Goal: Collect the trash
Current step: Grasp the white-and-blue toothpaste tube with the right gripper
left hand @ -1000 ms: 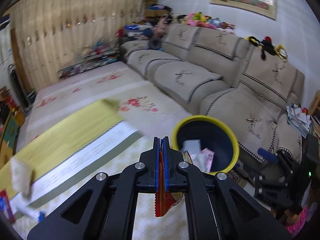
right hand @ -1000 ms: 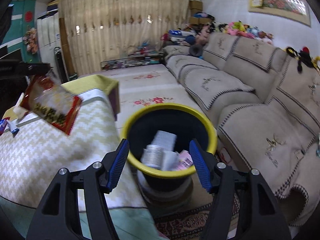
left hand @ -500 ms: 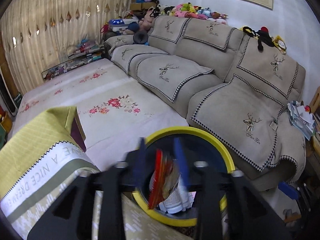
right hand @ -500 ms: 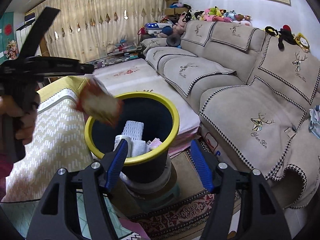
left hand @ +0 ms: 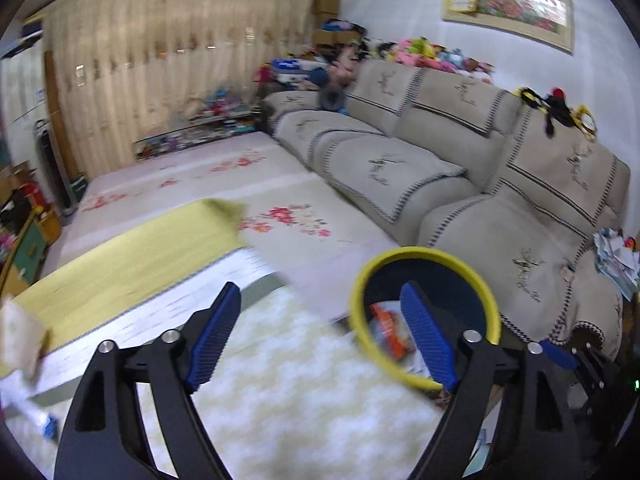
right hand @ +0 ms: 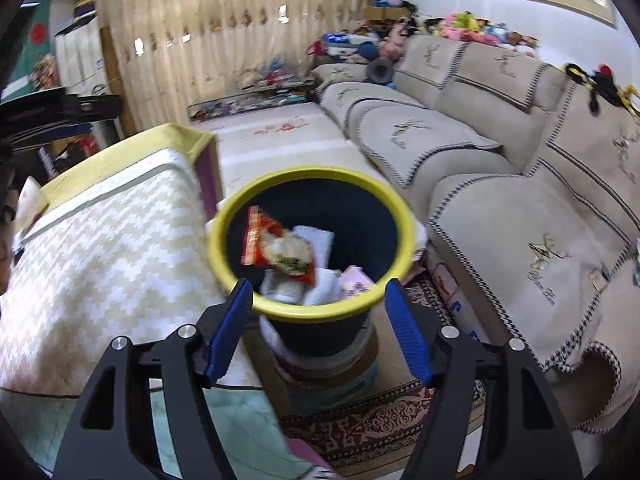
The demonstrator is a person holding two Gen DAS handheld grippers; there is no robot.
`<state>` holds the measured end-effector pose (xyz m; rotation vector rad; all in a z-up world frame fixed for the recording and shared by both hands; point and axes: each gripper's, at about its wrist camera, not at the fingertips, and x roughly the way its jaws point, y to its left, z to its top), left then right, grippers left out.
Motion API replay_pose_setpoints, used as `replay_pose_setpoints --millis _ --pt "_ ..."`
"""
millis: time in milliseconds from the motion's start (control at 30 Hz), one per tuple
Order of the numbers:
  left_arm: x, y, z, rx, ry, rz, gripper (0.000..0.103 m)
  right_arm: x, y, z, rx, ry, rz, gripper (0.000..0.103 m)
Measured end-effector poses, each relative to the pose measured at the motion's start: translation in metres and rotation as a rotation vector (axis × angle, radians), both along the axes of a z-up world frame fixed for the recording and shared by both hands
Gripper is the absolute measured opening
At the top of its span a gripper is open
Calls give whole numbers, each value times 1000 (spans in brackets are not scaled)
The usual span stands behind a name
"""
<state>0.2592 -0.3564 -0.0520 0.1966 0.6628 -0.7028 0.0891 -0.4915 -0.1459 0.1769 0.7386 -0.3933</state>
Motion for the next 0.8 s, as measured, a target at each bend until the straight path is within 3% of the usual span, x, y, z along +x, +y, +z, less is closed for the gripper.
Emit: replay_pose_setpoints --millis 200,433,600,800 --pt "0 148 -2 -32 -13 217 91 46 61 13 -16 20 207 66" --pt "-22 340 -23 3 -34 550 93 121 173 25 25 49 562 66" --pt "-32 432 -50 -3 -11 759 93 174 250 27 45 73 738 66" --pt "-23 480 -83 -49 57 831 93 224 335 22 23 111 936 66"
